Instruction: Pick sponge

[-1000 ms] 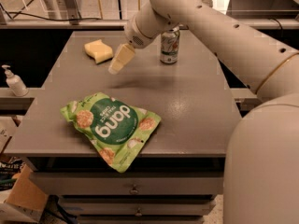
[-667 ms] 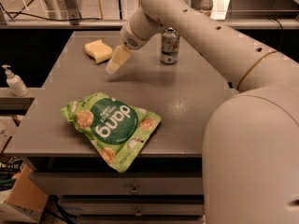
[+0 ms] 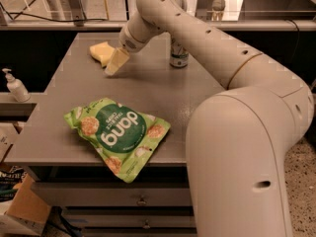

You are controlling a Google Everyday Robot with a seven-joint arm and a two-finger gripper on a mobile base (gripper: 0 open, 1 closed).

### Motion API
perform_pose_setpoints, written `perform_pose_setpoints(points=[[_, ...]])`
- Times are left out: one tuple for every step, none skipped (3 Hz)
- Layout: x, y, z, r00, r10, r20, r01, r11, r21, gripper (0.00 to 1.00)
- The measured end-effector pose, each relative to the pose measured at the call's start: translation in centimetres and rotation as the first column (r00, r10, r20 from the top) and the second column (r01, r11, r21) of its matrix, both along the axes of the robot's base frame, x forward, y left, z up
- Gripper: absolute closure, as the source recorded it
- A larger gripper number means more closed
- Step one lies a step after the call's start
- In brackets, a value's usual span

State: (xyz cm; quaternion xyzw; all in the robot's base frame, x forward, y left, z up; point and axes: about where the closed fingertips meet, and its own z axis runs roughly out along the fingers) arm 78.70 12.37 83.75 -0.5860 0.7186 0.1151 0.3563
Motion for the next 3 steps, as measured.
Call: perform_pose_setpoints(points=[[0.53, 1.12, -0.15, 0.9999, -0.003, -0.014, 0.003, 1.0, 0.009, 0.36], [0.74, 1.2, -0.22, 0.9995, -0.015, -0.027, 0.016, 1.0, 0.015, 0.58], [0.62, 0.63, -0.22, 0.9988, -0.031, -0.037, 0.031, 0.999, 0.017, 0.82]])
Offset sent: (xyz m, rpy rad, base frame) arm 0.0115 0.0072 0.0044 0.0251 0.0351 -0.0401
